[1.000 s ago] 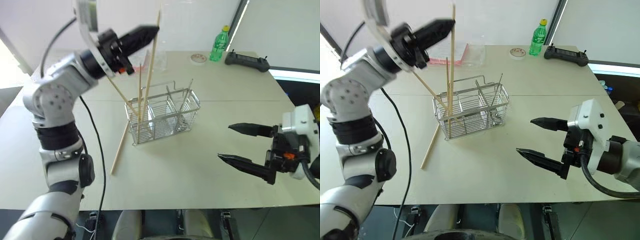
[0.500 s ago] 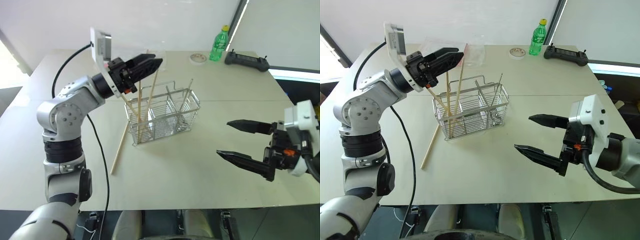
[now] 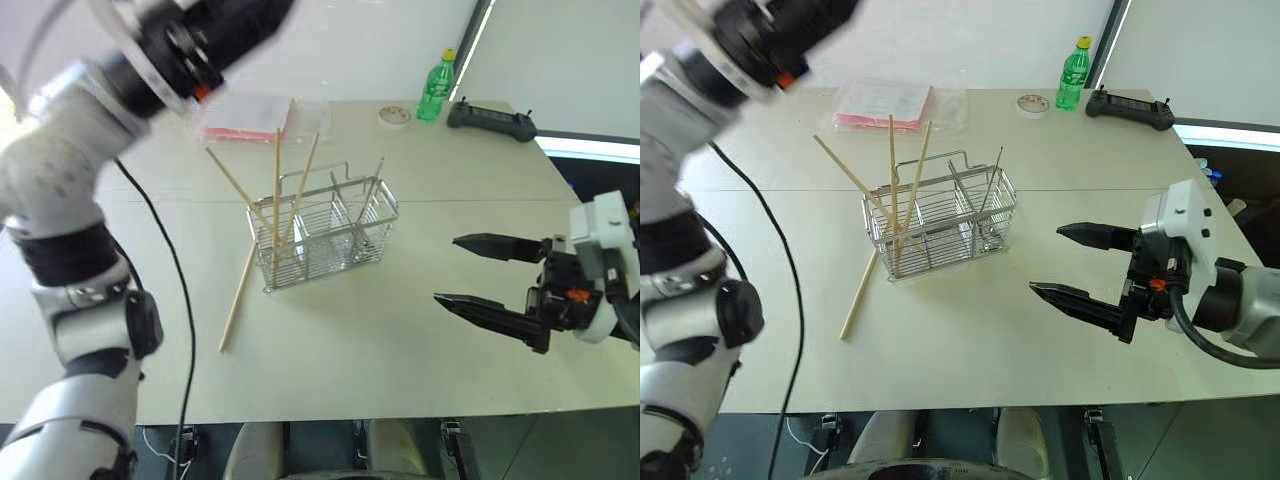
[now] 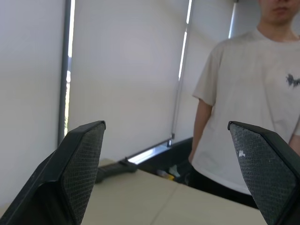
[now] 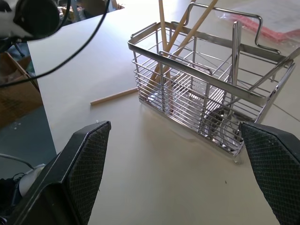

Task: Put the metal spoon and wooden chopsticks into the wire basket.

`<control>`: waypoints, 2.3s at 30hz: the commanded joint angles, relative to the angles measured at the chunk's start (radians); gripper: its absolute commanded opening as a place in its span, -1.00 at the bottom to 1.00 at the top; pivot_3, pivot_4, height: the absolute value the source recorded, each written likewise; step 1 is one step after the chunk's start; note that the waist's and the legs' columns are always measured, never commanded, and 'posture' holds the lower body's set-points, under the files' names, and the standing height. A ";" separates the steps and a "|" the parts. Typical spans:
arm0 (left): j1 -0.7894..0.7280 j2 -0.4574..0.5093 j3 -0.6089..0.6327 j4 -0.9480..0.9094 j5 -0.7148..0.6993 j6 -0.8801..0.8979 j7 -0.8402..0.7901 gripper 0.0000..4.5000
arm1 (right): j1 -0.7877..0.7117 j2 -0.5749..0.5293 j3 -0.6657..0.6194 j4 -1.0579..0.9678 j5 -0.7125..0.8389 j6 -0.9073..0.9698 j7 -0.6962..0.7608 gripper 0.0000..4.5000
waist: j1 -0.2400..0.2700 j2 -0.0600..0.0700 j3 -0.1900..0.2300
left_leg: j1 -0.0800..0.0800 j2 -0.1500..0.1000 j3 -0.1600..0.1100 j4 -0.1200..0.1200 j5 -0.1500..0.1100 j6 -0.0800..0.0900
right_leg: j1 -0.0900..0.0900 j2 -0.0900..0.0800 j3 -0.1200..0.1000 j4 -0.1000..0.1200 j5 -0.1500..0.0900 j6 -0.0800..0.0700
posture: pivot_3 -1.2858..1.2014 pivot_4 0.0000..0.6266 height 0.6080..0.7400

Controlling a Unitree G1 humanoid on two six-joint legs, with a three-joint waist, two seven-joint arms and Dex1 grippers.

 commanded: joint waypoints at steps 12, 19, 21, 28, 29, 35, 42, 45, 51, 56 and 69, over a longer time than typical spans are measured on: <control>0.308 0.256 -0.217 0.201 0.475 -0.131 -0.042 0.96 | -0.026 0.035 0.046 -0.013 -0.032 -0.052 -0.005 1.00 | 0.031 0.002 -0.001 | -0.003 0.001 0.000 -0.001 0.000 0.000 | -0.001 -0.002 0.000 -0.005 0.001 -0.001 | 0.03 -0.52 0.25; 0.427 0.046 -0.239 -0.109 0.389 0.194 0.115 0.96 | -0.013 0.047 0.055 -0.021 -0.030 -0.049 -0.020 1.00 | 0.031 0.002 -0.001 | -0.008 0.000 -0.001 0.000 0.000 0.000 | -0.002 -0.003 0.000 -0.006 0.001 0.000 | 0.03 -0.52 0.25; 0.436 0.018 -0.254 -0.140 0.399 0.257 0.151 0.96 | -0.010 0.049 0.053 -0.025 -0.026 -0.049 -0.025 1.00 | 0.027 0.002 -0.001 | -0.007 -0.001 -0.001 0.000 0.000 0.000 | -0.003 -0.002 0.000 -0.005 0.002 0.001 | 0.03 -0.52 0.25; 0.408 -0.008 -0.378 -0.047 0.526 0.274 0.215 0.96 | -0.001 0.064 0.057 -0.040 -0.020 -0.059 -0.049 1.00 | 0.030 0.004 -0.001 | 0.000 0.001 -0.001 -0.001 0.000 0.000 | -0.001 0.001 0.000 -0.002 0.002 0.000 | 0.03 -0.52 0.25; 0.401 -0.008 -0.398 -0.029 0.544 0.261 0.208 0.96 | 0.001 0.067 0.058 -0.043 -0.021 -0.061 -0.052 1.00 | 0.030 0.004 -0.001 | -0.001 0.001 -0.001 -0.001 0.000 0.000 | -0.001 0.001 0.000 -0.002 0.002 -0.001 | 0.03 -0.52 0.25; 0.336 -0.055 -0.484 0.080 0.606 0.188 0.154 0.96 | 0.013 0.088 0.056 -0.059 -0.017 -0.069 -0.075 1.00 | 0.034 0.004 -0.001 | -0.004 -0.001 0.000 0.001 0.000 0.000 | -0.001 -0.002 0.000 -0.004 0.002 -0.001 | 0.03 -0.52 0.25; 0.240 -0.138 -0.563 0.303 0.696 0.110 0.099 0.96 | 0.016 0.091 0.059 -0.069 -0.013 -0.074 -0.092 1.00 | 0.030 0.004 -0.001 | -0.005 -0.001 0.000 0.000 0.000 0.000 | -0.002 -0.001 0.000 -0.005 0.002 0.000 | 0.03 -0.52 0.25; 0.208 -0.155 -0.592 0.388 0.736 0.109 0.081 0.96 | 0.020 0.093 0.050 -0.072 -0.008 -0.074 -0.104 1.00 | 0.031 0.004 -0.001 | -0.005 -0.001 0.000 0.000 0.000 0.000 | -0.002 -0.001 0.000 -0.004 0.002 0.000 | 0.03 -0.52 0.25; 0.194 -0.169 -0.623 0.428 0.766 0.163 0.023 0.96 | 0.034 0.096 0.036 -0.081 -0.001 -0.080 -0.127 1.00 | 0.031 0.004 -0.001 | -0.004 -0.001 0.000 0.000 0.000 0.000 | -0.002 -0.001 0.000 -0.004 0.002 0.000 | 0.03 -0.52 0.25; 0.189 -0.180 -0.605 0.459 0.788 0.182 0.019 0.39 | 0.041 0.092 0.032 -0.083 0.002 -0.088 -0.139 1.00 | 0.031 0.005 -0.002 | -0.004 -0.001 0.000 0.000 0.000 0.000 | -0.001 -0.001 0.000 -0.004 0.002 0.000 | 0.03 -0.52 0.25; 0.170 -0.170 -0.518 0.499 0.817 0.192 0.053 -0.98 | 0.020 0.084 0.048 -0.058 -0.015 -0.098 -0.134 1.00 | 0.030 0.006 -0.002 | -0.003 -0.001 -0.001 0.000 0.000 0.000 | 0.000 -0.001 0.000 -0.004 0.002 0.000 | 0.03 -0.52 0.25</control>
